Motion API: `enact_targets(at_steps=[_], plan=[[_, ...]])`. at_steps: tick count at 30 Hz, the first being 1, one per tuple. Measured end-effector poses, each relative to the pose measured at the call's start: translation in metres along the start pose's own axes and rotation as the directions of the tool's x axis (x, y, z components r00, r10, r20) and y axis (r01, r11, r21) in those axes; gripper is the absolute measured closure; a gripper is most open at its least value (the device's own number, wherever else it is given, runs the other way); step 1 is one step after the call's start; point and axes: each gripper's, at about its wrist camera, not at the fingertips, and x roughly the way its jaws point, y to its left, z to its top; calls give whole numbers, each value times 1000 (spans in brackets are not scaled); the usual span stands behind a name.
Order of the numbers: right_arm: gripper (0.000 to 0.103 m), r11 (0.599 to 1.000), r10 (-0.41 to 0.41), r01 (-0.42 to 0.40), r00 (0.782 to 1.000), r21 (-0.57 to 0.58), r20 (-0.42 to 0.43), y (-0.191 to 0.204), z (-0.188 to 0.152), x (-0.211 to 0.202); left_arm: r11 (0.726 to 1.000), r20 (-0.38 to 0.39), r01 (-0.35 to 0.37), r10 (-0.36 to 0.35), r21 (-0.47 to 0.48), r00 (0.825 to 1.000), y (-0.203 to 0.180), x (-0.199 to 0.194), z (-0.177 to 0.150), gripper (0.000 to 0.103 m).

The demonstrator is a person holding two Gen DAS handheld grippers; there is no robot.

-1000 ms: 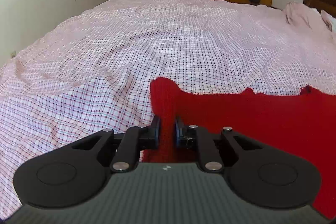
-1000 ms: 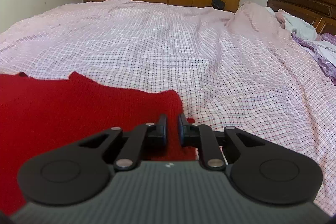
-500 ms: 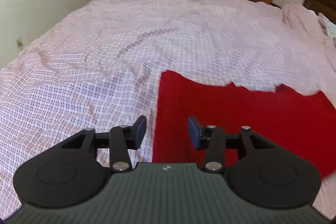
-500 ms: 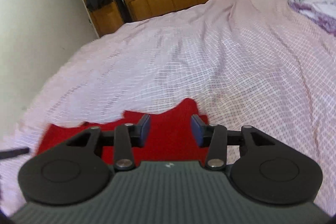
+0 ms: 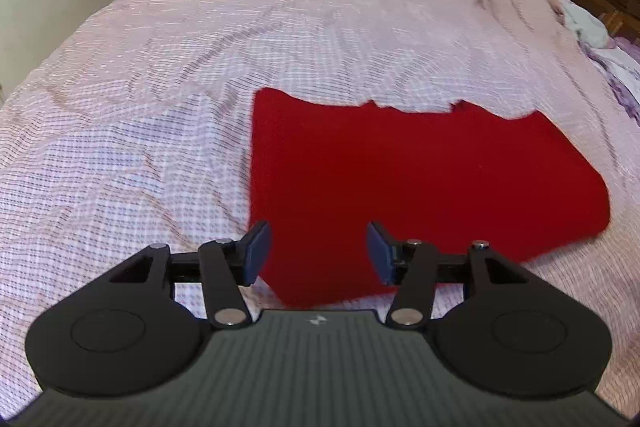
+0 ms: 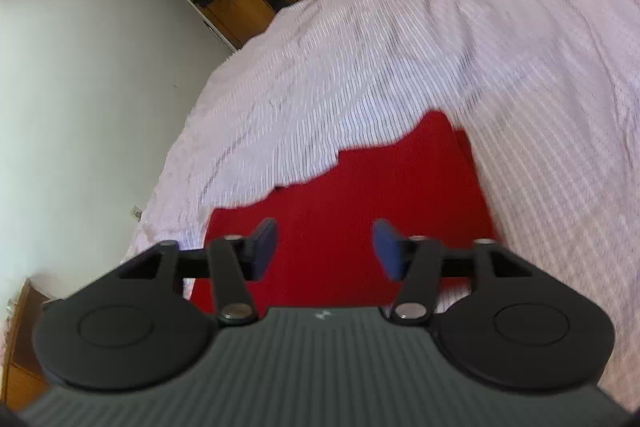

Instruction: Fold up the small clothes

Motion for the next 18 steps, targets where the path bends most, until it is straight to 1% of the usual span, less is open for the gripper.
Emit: enact_targets(at_steps=[1,3,7,10,12,16,18], plan=[[43,1000,-7,7,1000,10,-4,-1,-6,1,1000,-4,2,-2,9,1000,-3,0,-3,41],[43,999,-20,20,1000,36,1,-7,-19,5,1000,-9,-16,16,21,1000,-9,1,-8,41],[43,987,-78,72,996,146,35,-27,-48,17,1000,-13,-28,28,5,1000,-16,6,-15,41],[43,964,-104,90,994,252,42,-47,-65,31,1000,-27,-18,17,-22,999,-21,12,-21,40],[43,948,-132,114,990,297,42,-57,-71,41,999,-36,-14,12,-38,999,-25,16,-25,40],[43,915,-219,172,971,366,92,-74,-81,51,997,-36,-45,43,-58,998,-32,25,-27,40],[43,900,-210,150,972,409,107,-85,-86,57,996,-33,-61,59,-66,998,-36,29,-26,40]])
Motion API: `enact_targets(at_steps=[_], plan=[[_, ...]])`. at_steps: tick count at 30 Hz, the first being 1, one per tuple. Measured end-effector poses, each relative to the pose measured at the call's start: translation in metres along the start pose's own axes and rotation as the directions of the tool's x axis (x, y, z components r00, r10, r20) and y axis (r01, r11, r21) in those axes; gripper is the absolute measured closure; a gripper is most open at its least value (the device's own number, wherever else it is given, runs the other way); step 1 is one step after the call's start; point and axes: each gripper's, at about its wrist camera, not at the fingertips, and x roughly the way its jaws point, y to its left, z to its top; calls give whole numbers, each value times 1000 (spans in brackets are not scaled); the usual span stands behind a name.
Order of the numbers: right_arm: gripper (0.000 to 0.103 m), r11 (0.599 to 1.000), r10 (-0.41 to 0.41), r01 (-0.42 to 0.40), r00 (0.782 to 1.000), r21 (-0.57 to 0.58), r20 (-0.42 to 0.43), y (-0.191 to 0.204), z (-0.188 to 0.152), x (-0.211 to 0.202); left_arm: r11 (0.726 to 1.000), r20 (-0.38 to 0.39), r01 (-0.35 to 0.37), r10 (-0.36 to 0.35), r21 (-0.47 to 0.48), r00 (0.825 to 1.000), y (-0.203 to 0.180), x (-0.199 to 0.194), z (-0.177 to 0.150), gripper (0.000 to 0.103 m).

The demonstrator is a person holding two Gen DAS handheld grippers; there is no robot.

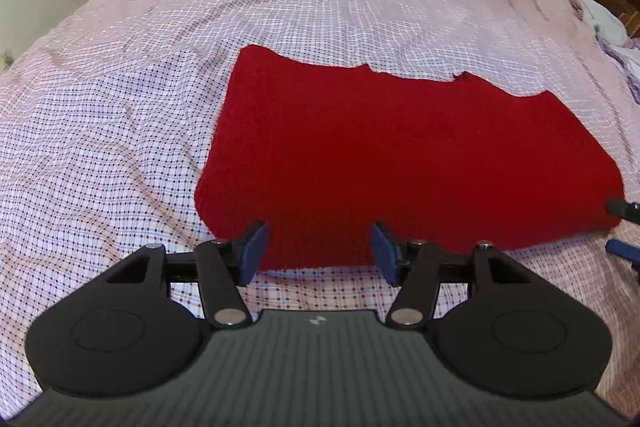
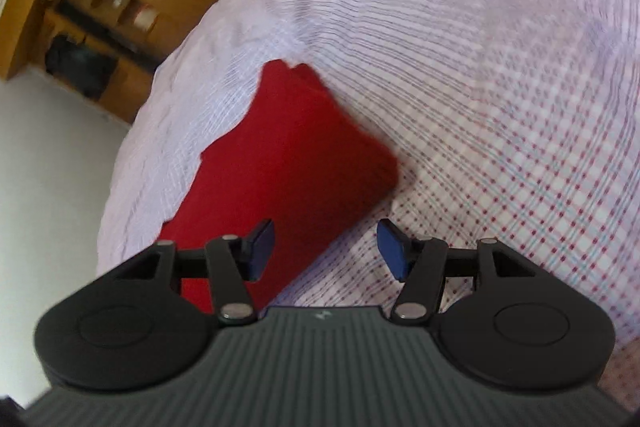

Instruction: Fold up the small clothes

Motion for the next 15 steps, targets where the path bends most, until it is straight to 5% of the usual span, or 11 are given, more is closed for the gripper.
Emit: enact_targets(at_steps=[6,15], plan=[[35,993,106,-109,992,37,67,-13,-1,18,999,7,-26,26,21,1000,-15,13,4,40],[32,990,142,-144,980,2,143,-7,0,49,996,18,-83,83,33,996,-26,30,6,35]])
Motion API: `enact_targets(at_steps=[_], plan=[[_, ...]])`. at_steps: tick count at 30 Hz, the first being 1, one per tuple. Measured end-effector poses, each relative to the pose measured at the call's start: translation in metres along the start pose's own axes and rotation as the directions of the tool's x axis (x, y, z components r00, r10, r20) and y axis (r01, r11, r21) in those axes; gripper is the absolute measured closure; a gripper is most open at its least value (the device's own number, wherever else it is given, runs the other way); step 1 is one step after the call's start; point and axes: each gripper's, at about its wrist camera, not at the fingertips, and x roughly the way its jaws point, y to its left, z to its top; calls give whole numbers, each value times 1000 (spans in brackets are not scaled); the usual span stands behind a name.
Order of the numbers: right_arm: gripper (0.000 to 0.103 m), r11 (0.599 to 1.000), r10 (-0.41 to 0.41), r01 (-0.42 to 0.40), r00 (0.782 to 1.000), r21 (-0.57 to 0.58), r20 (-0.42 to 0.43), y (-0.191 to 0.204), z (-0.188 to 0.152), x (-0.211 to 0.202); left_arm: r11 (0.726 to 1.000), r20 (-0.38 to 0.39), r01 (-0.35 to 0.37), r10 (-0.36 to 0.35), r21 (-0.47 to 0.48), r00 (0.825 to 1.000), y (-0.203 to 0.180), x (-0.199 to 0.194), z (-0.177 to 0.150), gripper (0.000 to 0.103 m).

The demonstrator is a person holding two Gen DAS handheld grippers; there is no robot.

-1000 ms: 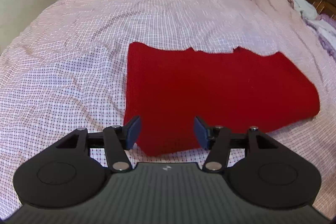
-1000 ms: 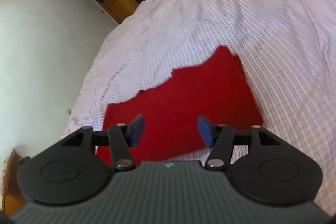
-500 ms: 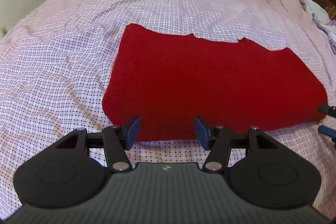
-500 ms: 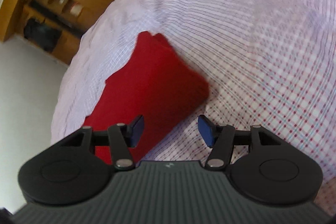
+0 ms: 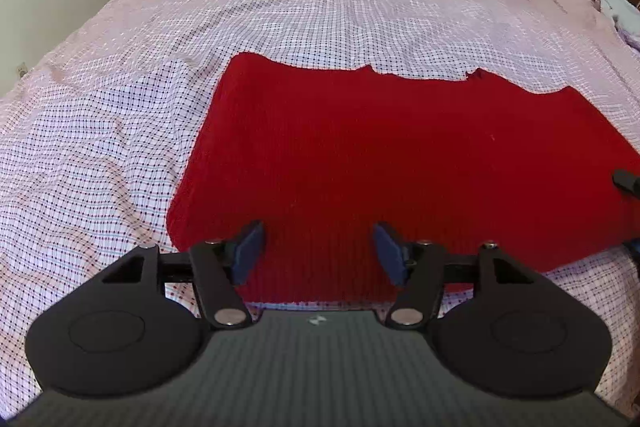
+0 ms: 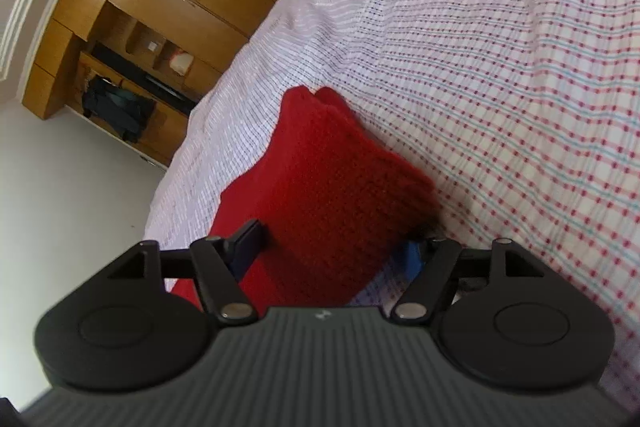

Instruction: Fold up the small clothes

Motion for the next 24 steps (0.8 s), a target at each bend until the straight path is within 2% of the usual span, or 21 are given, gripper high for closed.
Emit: enact_targets(at_steps=[3,6,10,15,17,19,24], plan=[[32,999,17,-18,999,35,35,-6,1,3,1000,11,-12,12,6,1000,-2,2,-2,34],[32,989,59,-71,994,130,89,-20,5,-1,1000,18,-18,18,10,1000,-3,1,-3,33],[33,974,103,-124,987,187,123,-30,9,-5,1000,15,-9,9,-6,1000,-1,1,-3,33],[33,980,81,-101,989,169,125,-25,12,-3,999,17,-6,7,-35,1000,1,-1,-3,33],[38,982,74,-95,989,165,126,-24,13,-2,999,16,-1,1,-39,1000,3,-4,-3,33],[50,985,54,-73,991,159,122,-25,13,0,999,16,9,-8,-45,1000,5,-7,-3,33],[53,986,65,-82,991,148,118,-26,13,-4,997,9,15,-14,-75,1000,15,-13,-3,33]])
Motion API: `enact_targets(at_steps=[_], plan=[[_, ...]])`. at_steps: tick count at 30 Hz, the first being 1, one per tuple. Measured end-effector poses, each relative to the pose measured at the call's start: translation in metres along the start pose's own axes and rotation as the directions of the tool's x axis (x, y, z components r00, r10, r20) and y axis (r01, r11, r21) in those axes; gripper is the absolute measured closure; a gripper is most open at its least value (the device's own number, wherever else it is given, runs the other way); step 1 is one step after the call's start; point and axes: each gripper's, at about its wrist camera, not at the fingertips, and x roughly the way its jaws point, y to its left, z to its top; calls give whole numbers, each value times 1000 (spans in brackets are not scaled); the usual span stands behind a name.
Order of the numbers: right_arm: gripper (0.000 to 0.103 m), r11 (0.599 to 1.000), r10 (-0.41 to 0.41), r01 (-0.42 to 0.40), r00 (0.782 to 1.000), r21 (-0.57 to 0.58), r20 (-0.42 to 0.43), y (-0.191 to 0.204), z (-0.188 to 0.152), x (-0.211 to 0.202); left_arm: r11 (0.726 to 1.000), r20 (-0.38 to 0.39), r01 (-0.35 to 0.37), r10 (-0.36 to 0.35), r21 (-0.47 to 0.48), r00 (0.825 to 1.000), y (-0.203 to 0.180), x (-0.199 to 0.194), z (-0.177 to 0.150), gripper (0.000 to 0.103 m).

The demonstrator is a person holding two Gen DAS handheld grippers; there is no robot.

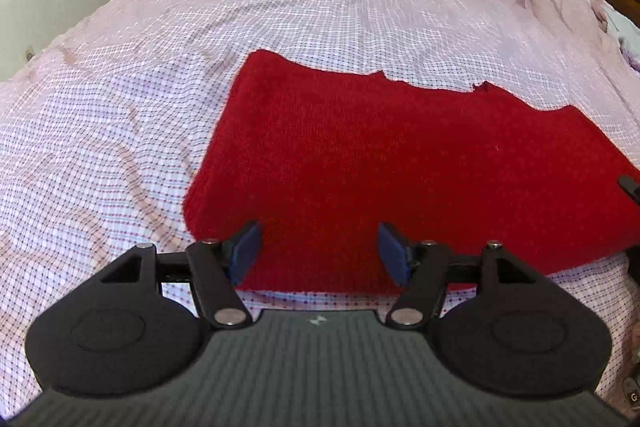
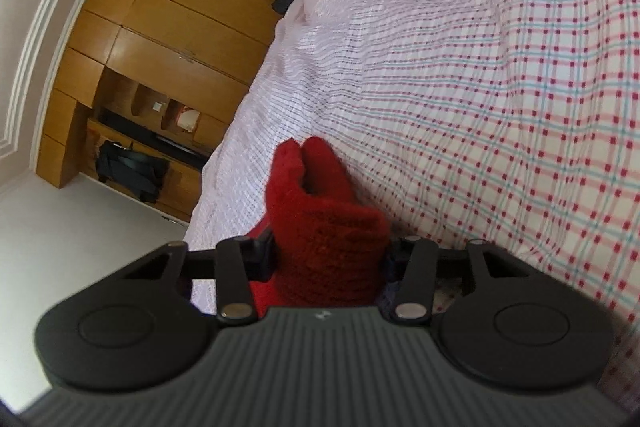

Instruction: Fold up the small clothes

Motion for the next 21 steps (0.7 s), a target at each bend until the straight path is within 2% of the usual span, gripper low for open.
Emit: enact_targets(at_steps=[4,11,14,16,21], plan=[[51,999,27,-27,1000,24,-3,3,4,-2,1000,14,-13,13,-23,1000,11,-10,2,33],[51,1000,-25,25,999,15,-20,12,9,3,997,11,-47,48,-56,999,33,-17,2,33],[58,999,-38,38,999,2,-7,16,8,4,997,9,-46,46,-62,999,42,-19,1,33],[61,999,-48,48,999,-24,8,23,6,2,997,16,-45,46,-68,999,48,-22,1,33],[64,990,-39,44,999,-130,36,52,2,-1,990,30,-32,37,-137,999,68,-27,2,33]])
